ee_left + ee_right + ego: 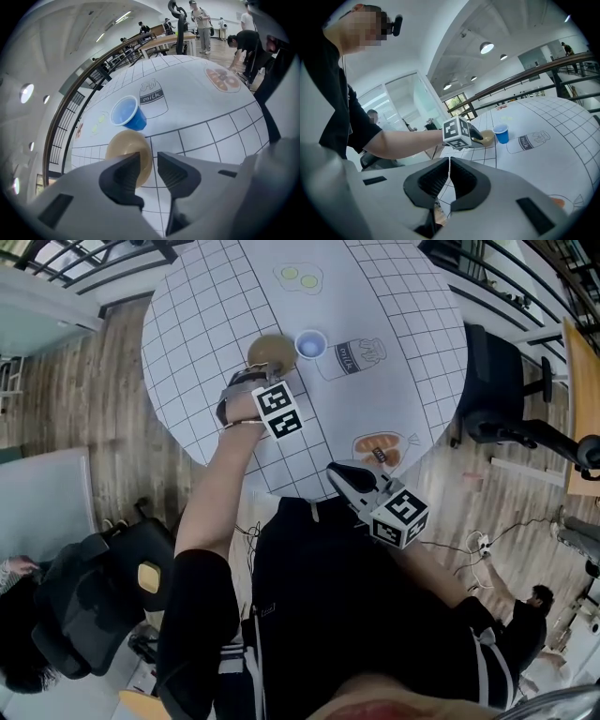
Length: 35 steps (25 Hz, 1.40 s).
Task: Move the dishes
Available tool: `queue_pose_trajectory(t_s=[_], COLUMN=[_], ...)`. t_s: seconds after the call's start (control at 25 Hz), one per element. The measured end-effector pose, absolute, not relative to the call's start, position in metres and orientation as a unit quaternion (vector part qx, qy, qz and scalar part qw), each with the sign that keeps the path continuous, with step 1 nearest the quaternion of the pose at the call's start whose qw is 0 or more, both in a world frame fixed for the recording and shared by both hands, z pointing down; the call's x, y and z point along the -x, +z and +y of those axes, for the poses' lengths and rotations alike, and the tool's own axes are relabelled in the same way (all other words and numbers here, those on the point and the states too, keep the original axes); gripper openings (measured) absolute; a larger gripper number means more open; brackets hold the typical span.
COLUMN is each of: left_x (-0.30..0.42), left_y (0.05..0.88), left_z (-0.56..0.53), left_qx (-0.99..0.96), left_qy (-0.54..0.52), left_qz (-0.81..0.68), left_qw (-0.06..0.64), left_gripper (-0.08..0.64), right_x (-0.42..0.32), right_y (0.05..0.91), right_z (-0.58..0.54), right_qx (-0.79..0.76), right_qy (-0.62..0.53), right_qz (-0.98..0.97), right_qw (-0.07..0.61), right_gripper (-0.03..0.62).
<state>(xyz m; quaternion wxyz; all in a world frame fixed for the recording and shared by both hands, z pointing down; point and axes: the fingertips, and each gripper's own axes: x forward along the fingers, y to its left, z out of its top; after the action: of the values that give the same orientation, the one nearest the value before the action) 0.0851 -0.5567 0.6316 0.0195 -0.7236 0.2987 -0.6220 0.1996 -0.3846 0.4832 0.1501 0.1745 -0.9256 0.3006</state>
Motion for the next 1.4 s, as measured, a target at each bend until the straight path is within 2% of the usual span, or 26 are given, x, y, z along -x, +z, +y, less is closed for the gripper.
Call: queue_pose_trajectory(t_s=[0.64,1.08,1.24,1.4], left_x=[-0.079,-0.077,-0.093,-0.122], left_y=[0.531,0.468,0.437,0.415], left_z=[-0.493,-0.412,-0.385,-0.356], left_qx=[0.752,0.759,0.756,0.777], left_qy=[-0.553,-0.475,-0.425,-0.32], left_qz=[0.358,0.445,0.498,0.535], left_qw=[0.02,-0.016,-0.029,-0.09], left_gripper=[0.107,0.032,0.011,0.006], right_x=[-0.172,-0.171,-0.189,-0.209], right_y=[0.433,0.405,0.396,0.389], right_z=[-0.384,-0.371,-0.358,-0.339], right_qx=[-0.188,-0.145,-0.12,-0.093], right_qy=[0.248,0.206,0.197,0.198], right_qz=[-0.943,-0.962,-0.967,-0.971], right_qw=[0.118,0.106,0.104,0.096], right_gripper=[0.021,0.021,0.021,0.021])
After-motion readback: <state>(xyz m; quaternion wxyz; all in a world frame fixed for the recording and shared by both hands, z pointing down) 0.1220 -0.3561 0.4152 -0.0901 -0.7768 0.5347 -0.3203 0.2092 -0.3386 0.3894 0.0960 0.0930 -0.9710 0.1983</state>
